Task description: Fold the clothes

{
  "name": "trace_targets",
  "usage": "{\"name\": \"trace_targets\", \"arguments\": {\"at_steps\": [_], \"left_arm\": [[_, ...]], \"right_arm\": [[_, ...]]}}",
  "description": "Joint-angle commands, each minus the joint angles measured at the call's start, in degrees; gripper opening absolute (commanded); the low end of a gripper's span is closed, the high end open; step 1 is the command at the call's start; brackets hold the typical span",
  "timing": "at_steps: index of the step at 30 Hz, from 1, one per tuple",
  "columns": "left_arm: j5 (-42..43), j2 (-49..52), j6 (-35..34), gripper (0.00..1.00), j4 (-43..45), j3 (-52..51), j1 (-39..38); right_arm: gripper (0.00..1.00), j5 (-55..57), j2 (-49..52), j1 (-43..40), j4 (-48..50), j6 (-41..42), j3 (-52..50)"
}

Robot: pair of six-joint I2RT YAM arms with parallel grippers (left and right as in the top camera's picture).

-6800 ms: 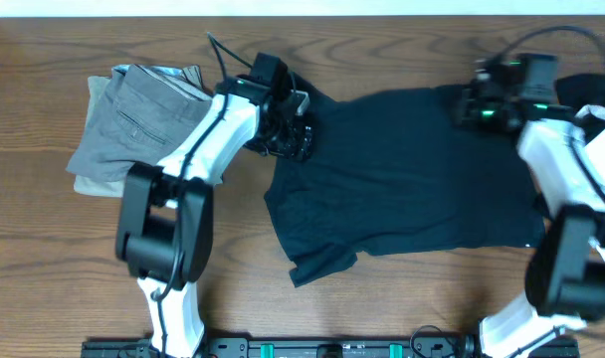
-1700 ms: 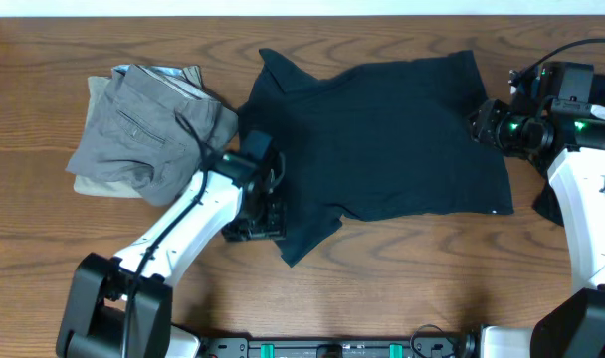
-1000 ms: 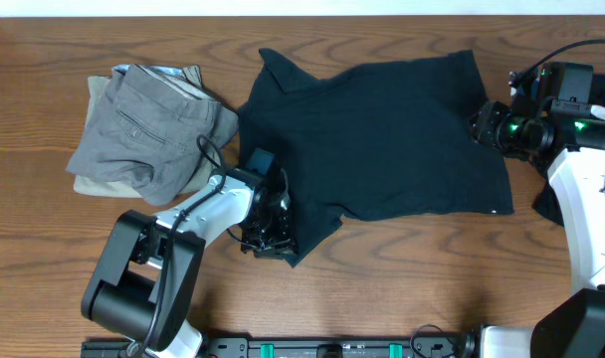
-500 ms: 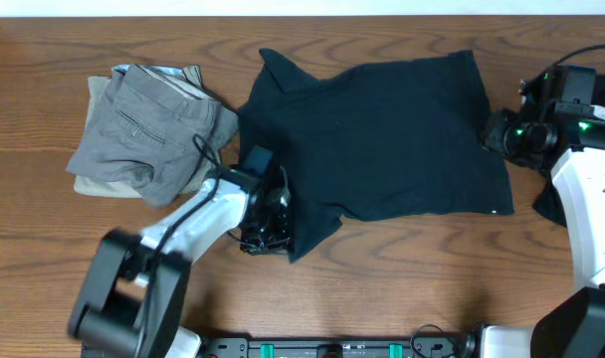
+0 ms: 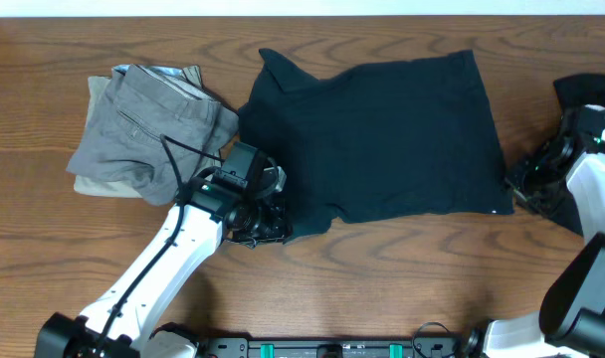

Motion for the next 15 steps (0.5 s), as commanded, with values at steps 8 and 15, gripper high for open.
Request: {"name": "trace_targets", "arguments": {"at_steps": [8,15], "left_arm": [[-0.4,-2.1,-0.7,0.08,-0.5,0.8,0.0],[-0.4,-2.1,-1.0,0.08,-0.5,0.8,0.0]], "right_arm": [[0.47,-4.5,5.6,-1.5,11.3,3.5,-7.4],[0.46,-4.3,8.6,-1.5,14.2,5.8,-9.9]]}}
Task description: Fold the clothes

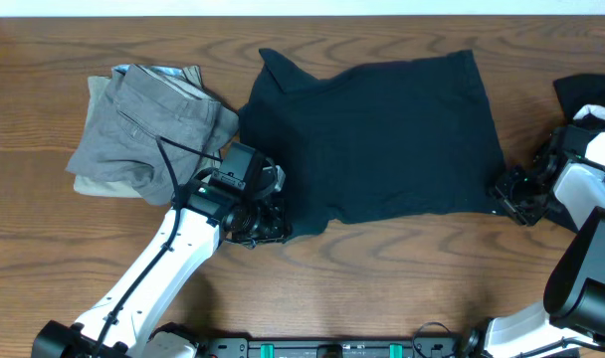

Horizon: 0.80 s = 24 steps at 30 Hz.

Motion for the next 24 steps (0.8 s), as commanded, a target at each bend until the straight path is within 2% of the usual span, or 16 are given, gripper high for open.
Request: {"name": "trace_targets", "arguments": {"at_steps": [1,8,17,24], "left_arm": [[-0.3,-0.7,-0.5,0.08,-0.3,0.8,0.0],[-0.3,-0.7,-0.5,0.08,-0.5,0.8,0.0],[-0.3,-0.7,-0.5,0.08,-0.4,0.8,0.0],[-0.4,-0.7,-0.5,0.08,-0.4,0.8,0.0]], "right_arm": [[0.46,-0.4,3.5,-0.4,0.9,1.6,-2.4],[0.44,-5.0,2.0,-2.7,-0.8,-6.3,1.2],[0.47,-5.0,-2.7,-3.5,-8.1,-6.3,2.6],[0.49,-0.5,-2.4,-3.5,-6.0,-4.3,-0.6]]}}
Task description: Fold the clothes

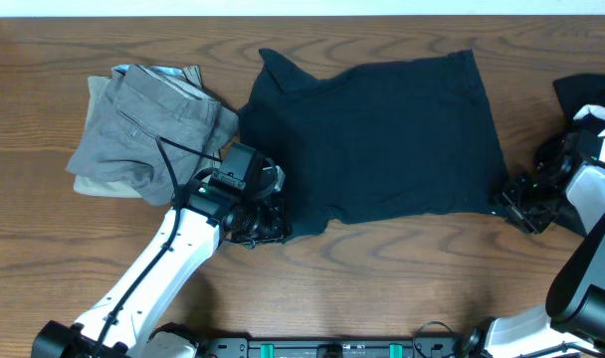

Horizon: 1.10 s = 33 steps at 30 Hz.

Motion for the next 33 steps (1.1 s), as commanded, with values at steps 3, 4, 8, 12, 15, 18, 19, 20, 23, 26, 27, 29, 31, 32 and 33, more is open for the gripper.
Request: {"name": "trace_targets", "arguments": {"at_steps": [3,4,8,12,15,18,19,20,23,26,27,29,31,32,33], "left_arm": [[-0.2,-0.7,-0.3,0.08,-0.3,0.8,0.0],[-0.2,-0.7,-0.3,0.08,-0.3,0.8,0.0],[-0.2,-0.7,-0.3,0.08,-0.3,0.8,0.0],[-0.2,-0.7,-0.3,0.08,-0.3,0.8,0.0],[-0.2,-0.7,-0.4,0.07,-0.4,0.8,0.0],[-0.2,-0.7,-0.4,0.07,-0.4,0.8,0.0],[-0.2,-0.7,-0.5,0.06,-0.5,0.8,0.0],[-0.2,-0.7,-0.5,0.06,-0.7,0.8,0.0],[0.4,-0.8,-0.5,0.06,-1.3,0.8,0.0],[2.4,-0.9,-0.5,0.06,-2.6,0.8,0.0],[2.9,-1.0,-0.5,0.06,-3.3,0.8,0.0],[3.0,-1.6,-0.4,0.06,-5.4,0.8,0.0],[3.0,-2.3,-0.3,0.06,-7.1,0.8,0.0],[3.0,-2.8,-0.3,0.06,-8.0,0.8,0.0],[3.0,-3.4,-0.3,0.06,-8.7,0.8,-0.1]], "right_arm": [[0.49,2.4,-0.9,-0.2,3.7,2.4,-3.6],[0.48,2.4,-0.9,-0.2,4.8,2.9,-4.4],[0.34,2.4,-0.9,-0.3,8.6,4.6,-6.7],[0.02,2.0,-1.5,-0.3,8.2,4.3,-6.1],[0.01,2.0,-2.9,-0.3,4.4,3.3,-4.5],[0.01,2.4,-5.4,-0.2,-0.5,2.3,-1.9],[0.01,3.0,-6.4,-0.2,-1.7,2.1,-1.3],[0.01,3.6,-8.0,-0.2,-3.1,1.9,-0.6],[0.01,4.0,-12.2,-0.3,-5.6,1.9,0.1],[0.01,4.2,-16.4,-0.2,-7.4,1.9,0.1],[0.01,4.3,-17.7,-0.3,-8.0,1.9,0.1],[0.01,4.4,-20.2,-0.3,-9.4,1.9,0.1],[0.01,4.4,-22.4,-0.2,-10.6,1.8,0.1],[0.01,4.3,-23.5,-0.2,-10.8,1.4,0.1],[0.01,4.3,-24.5,-0.2,-11.0,1.2,0.2]]}}
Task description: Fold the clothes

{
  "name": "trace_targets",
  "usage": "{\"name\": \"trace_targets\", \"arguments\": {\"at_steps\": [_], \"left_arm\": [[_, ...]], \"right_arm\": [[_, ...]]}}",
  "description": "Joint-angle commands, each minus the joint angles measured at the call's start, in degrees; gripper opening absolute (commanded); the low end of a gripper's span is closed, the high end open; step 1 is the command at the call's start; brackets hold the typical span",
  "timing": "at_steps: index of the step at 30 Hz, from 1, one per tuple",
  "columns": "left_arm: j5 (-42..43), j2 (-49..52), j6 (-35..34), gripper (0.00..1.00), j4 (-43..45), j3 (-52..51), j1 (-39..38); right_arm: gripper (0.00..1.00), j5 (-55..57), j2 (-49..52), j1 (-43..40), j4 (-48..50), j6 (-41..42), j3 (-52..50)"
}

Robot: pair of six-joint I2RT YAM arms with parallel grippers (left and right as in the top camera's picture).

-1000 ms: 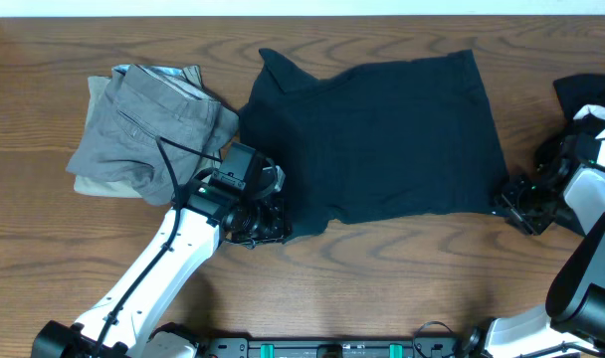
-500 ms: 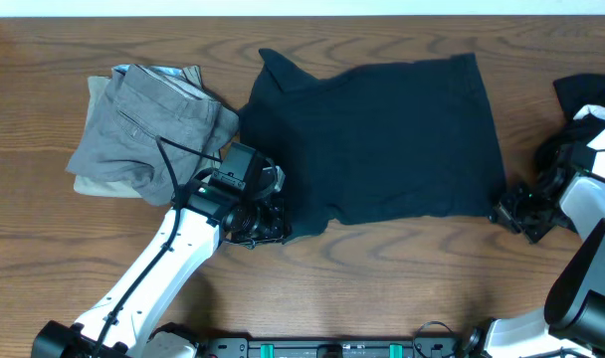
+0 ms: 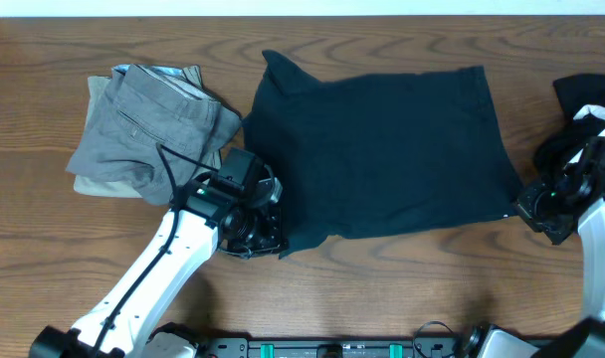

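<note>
A dark navy T-shirt point(image 3: 382, 149) lies spread flat across the middle of the table in the overhead view. My left gripper point(image 3: 268, 239) sits at the shirt's near left corner, shut on the cloth, whose hem is bunched under the fingers. At the shirt's near right corner, my right gripper point(image 3: 524, 207) is shut on the fabric, which is drawn into a point towards it. The fingertips of both are mostly hidden by the gripper bodies.
A pile of folded grey and beige trousers point(image 3: 148, 129) lies at the left, close to my left arm. Another dark garment point(image 3: 581, 94) sits at the right edge behind my right arm. Bare wooden table point(image 3: 402, 288) runs along the near side.
Both grippers have moved towards the near edge, the right one also to the right. The shirt has shifted with them: its far hem lies lower and its near right corner is stretched outward.
My left gripper stayed at the shirt's near left corner throughout. My right gripper was beside the near right corner, then closer in against it, then on it. Now both corners have moved nearer and the shirt lies flatter and shifted.
</note>
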Motion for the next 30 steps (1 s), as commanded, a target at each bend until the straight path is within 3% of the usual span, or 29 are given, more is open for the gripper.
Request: {"name": "trace_targets", "arguments": {"at_steps": [1,10,17,25,30], "left_arm": [[1.0,-2.7,-0.2,0.06,-1.5,0.8,-0.1],[-1.5,-5.5,-0.2,0.06,2.5,0.8,0.0],[-8.2,-5.5,-0.2,0.06,11.9,0.8,0.0],[-20.4,-3.1,5.1,0.06,16.9,0.8,0.0],[-22.5,-0.1,9.5,0.07,20.8,0.8,0.0]], "right_arm": [[0.01,0.7,-3.5,-0.2,-0.2,-1.1,0.9],[0.01,-4.5,-2.5,0.3,7.1,2.2,0.9],[0.01,-6.2,3.7,1.2,17.6,6.8,0.9],[0.01,-12.0,13.4,2.2,30.3,7.4,0.9],[0.01,-16.5,16.3,2.4,39.6,7.8,0.9]]}}
